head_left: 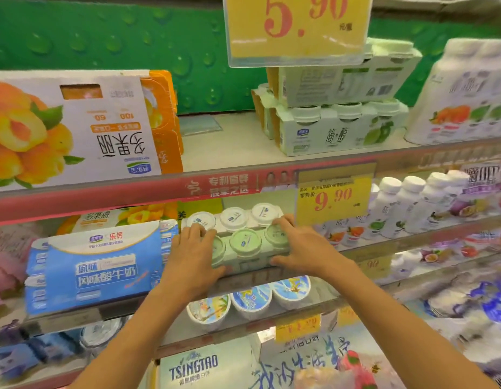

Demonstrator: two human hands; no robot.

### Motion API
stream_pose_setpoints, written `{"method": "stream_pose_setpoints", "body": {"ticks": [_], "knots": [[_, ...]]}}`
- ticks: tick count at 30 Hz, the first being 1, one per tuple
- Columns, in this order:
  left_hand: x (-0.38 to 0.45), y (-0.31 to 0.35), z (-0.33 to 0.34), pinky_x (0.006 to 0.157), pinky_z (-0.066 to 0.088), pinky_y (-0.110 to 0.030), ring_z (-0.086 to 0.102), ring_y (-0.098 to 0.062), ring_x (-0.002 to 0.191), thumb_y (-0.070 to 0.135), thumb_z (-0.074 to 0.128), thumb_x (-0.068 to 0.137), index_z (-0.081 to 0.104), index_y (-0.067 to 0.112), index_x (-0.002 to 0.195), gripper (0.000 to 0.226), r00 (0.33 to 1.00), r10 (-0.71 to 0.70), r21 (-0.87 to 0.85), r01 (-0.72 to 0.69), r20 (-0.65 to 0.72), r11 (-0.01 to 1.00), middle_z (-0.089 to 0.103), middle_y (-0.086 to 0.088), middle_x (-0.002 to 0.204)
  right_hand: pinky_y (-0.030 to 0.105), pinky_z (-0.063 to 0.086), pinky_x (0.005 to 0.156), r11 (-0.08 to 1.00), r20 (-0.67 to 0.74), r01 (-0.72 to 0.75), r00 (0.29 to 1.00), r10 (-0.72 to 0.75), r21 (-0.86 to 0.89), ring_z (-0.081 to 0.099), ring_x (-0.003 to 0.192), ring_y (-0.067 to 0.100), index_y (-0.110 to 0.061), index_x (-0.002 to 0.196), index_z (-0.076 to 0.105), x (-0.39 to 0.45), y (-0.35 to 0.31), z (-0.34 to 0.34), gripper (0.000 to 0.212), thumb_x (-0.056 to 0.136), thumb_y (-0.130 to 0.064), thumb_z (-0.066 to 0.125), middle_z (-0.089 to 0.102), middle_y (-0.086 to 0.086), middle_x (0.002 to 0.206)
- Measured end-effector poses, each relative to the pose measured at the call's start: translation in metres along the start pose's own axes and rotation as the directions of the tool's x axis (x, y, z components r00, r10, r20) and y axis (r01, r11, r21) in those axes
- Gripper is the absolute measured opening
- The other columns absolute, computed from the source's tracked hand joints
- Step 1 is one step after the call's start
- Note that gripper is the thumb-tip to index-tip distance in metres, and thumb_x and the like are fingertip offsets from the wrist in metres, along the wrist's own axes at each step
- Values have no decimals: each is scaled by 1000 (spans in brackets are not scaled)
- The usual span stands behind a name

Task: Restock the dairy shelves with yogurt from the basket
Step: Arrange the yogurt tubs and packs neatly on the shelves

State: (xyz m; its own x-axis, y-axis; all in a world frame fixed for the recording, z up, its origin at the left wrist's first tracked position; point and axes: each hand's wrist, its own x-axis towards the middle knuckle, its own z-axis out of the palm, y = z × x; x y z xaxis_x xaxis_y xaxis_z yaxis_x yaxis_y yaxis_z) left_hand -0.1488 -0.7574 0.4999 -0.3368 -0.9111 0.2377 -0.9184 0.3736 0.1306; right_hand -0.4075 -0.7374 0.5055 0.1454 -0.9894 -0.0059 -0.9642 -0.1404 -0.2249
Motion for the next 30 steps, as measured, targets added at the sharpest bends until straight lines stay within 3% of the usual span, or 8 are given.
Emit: {"method": "stream_pose_setpoints", "body": {"ticks": [6,9,14,19,23,25,27,30], "knots": [[-3,-5,1,97,41,-34,45,-23,118,58,76,74,47,22,134,75,996,85,-134,-86,-12,987,47,-1,127,44,43,97,997,-7,-20,1000,21,77,40,128,31,-30,154,13,-4,1,8,95,83,-51,72,44,10,141],[-11,-4,1,100,41,-33,49,-24,123,51,78,75,45,22,137,76,997,74,-218,-74,-11,973,51,-1,136,43,45,94,995,-43,3,999,1,98,42,123,29,-31,153,17,-6,0,7,93,82,-49,74,49,9,136],[-24,-6,-11,86,51,-38,59,-25,107,57,75,68,54,21,126,72,977,118,-243,-159,-178,957,62,0,121,41,47,91,987,-96,24,995,-8,160,45,117,30,-34,153,20,-23,-4,-6,89,83,-53,72,58,8,119],[-49,-8,-27,81,46,-17,48,3,108,75,66,68,50,34,124,71,970,111,-396,-190,-215,898,52,25,120,29,38,102,945,-169,147,981,-100,291,35,118,10,-36,149,30,-51,-7,-10,92,74,-64,75,48,-11,124],[-75,-10,-35,87,41,-10,54,0,111,75,73,64,53,39,121,70,973,87,-508,-187,-213,841,53,27,120,16,28,110,896,-203,254,961,-190,365,30,131,-7,-46,145,32,-75,-10,-18,88,71,-69,75,36,-32,135],[-84,-9,-44,85,42,-10,57,-1,110,73,78,58,54,43,119,73,976,57,-539,-165,-211,826,57,23,119,11,28,108,853,-227,275,955,-190,444,33,133,-10,-52,140,33,-88,-15,-26,83,72,-66,78,36,-39,134],[-88,-3,-58,83,42,-8,57,1,108,71,80,51,56,46,118,75,974,26,-559,-150,-224,816,60,23,118,10,34,104,787,-277,284,949,-149,547,42,130,-8,-48,138,40,-98,-19,-38,82,70,-57,84,44,-36,133],[-82,11,-87,82,40,-1,58,6,106,67,81,48,62,41,115,74,966,10,-598,-168,-258,784,62,27,116,18,44,100,707,-333,290,939,-81,645,56,121,-1,-46,135,46,-103,-22,-62,85,63,-50,91,57,-26,128]]}}
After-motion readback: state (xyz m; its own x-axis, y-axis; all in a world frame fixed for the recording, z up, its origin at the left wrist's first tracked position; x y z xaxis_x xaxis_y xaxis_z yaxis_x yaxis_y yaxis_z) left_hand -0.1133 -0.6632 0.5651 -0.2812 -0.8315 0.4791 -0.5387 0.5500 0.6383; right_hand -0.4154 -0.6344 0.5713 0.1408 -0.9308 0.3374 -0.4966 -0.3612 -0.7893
